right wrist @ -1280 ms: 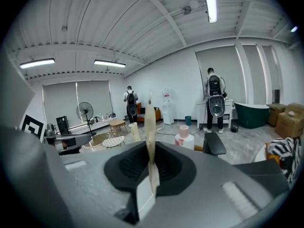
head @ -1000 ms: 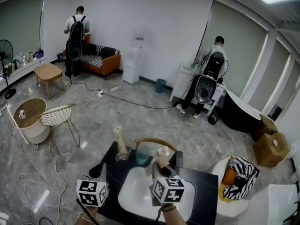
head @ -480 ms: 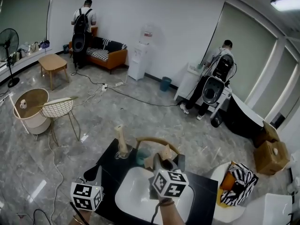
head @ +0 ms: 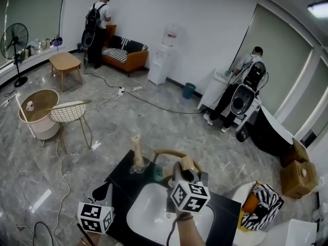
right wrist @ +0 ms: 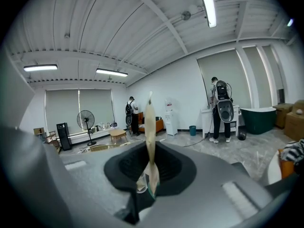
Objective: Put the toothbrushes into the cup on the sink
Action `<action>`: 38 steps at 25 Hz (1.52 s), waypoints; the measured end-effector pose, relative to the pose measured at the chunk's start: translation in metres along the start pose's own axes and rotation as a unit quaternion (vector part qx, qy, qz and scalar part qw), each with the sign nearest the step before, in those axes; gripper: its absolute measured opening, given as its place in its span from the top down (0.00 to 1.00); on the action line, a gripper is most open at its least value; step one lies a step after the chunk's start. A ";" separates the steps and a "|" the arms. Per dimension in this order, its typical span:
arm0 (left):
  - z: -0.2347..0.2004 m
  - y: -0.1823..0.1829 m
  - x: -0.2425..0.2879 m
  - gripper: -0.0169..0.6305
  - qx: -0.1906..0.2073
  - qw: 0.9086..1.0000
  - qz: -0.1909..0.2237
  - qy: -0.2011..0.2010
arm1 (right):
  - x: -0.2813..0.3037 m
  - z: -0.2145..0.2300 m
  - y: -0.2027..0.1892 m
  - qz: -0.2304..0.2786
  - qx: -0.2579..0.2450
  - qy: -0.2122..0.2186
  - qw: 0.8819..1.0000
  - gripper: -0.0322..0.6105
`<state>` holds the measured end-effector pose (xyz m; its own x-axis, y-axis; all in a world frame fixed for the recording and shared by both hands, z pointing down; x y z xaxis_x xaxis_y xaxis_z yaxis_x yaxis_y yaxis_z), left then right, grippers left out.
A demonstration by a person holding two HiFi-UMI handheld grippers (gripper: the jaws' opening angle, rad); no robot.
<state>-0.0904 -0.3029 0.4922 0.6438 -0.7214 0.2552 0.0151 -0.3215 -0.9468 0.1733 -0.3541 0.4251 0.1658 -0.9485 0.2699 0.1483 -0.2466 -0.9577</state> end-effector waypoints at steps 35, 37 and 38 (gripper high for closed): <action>-0.027 -0.065 -0.019 0.96 -0.067 0.996 -0.036 0.055 | 0.060 -0.008 -0.080 -0.038 -0.036 -0.028 0.998 0.89; -0.026 -0.066 -0.018 0.96 -0.067 0.996 -0.036 0.055 | 0.060 -0.007 -0.083 -0.041 -0.041 -0.029 0.998 0.89; -0.026 -0.067 -0.018 0.96 -0.067 0.996 -0.037 0.055 | 0.060 -0.007 -0.085 -0.042 -0.042 -0.030 0.998 0.88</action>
<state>-0.1225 -0.2844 0.5557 0.5577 -0.7528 0.3496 -0.0480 -0.4497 -0.8919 0.1636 -0.3916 0.5219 0.2140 -0.9108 0.3530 0.0824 -0.3432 -0.9356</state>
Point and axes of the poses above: the fingertips, and each gripper's own axes: x forward along the fingers, z to its right, y out of its top, the point moved 2 cm from there along -x, backward along the fingers, and after that the axes turned 14 degrees about -y, right-handed, at the moved point
